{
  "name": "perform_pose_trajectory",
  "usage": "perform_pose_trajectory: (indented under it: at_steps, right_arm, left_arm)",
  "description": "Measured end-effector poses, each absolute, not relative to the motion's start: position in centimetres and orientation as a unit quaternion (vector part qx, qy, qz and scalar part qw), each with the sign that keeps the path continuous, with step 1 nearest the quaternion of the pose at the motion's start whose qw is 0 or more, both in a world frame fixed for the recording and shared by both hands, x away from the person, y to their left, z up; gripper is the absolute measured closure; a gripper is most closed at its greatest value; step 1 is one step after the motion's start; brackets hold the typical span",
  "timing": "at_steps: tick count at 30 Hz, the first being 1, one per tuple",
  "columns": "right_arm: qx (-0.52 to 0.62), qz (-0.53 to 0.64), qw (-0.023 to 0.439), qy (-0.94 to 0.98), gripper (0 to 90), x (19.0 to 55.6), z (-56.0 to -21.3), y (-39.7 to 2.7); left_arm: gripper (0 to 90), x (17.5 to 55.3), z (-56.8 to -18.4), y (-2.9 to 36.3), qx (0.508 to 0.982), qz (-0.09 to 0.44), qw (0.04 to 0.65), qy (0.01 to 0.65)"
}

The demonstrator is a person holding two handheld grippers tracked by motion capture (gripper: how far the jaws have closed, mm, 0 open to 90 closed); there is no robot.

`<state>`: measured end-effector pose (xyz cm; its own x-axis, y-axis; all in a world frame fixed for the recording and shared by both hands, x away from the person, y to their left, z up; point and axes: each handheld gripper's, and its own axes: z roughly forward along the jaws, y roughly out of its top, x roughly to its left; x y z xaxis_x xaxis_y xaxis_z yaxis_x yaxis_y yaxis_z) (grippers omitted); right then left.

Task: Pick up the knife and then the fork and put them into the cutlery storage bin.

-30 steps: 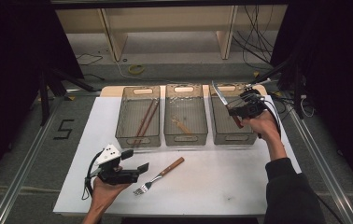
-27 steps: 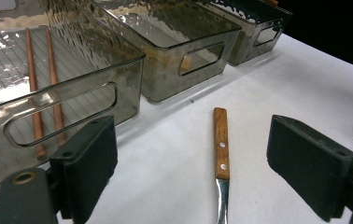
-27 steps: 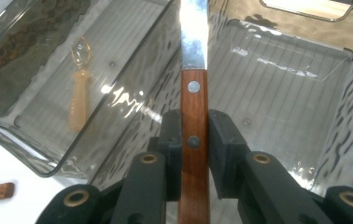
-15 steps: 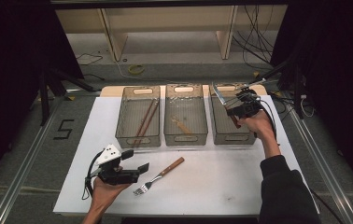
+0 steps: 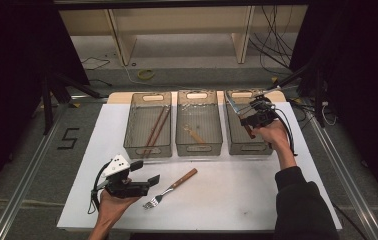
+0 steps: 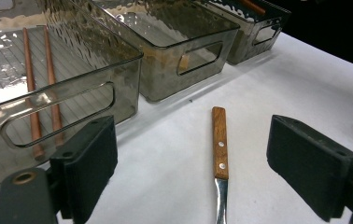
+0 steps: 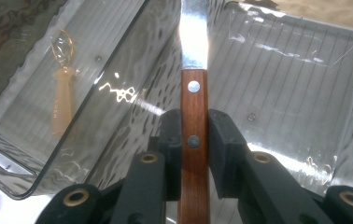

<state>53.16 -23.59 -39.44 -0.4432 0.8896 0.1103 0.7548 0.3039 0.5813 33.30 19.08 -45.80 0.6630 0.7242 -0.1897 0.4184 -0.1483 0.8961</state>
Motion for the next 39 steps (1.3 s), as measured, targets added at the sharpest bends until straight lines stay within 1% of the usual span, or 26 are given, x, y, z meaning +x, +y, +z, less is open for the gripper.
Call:
perform_pose_trajectory:
  at_steps: [6,21,25,29,35,39]
  right_arm:
    - [0.521,0.283,0.116,0.797,77.0,53.3,-40.0,-23.5]
    - [0.532,0.271,0.093,0.797,75.7,53.4,-41.6,-23.5]
    - [0.53,0.286,0.083,0.794,66.0,53.5,-41.3,-23.6]
    - [0.523,0.294,0.094,0.795,60.3,53.1,-40.7,-23.7]
    - [0.506,0.309,0.098,0.799,51.7,52.1,-39.8,-23.9]
    - [0.481,0.324,0.108,0.807,48.0,50.9,-39.0,-23.7]
  left_arm:
    - [15.7,33.3,-45.8,19.1,0.744,0.143,0.527,0.384]
    - [15.8,33.3,-45.8,19.0,0.743,0.143,0.528,0.385]
    - [15.8,33.3,-45.8,19.0,0.744,0.144,0.528,0.384]
    - [15.8,33.3,-45.8,19.0,0.744,0.143,0.527,0.385]
    - [15.8,33.4,-45.9,18.9,0.749,0.138,0.522,0.384]
    - [16.0,33.6,-45.8,18.7,0.756,0.129,0.515,0.383]
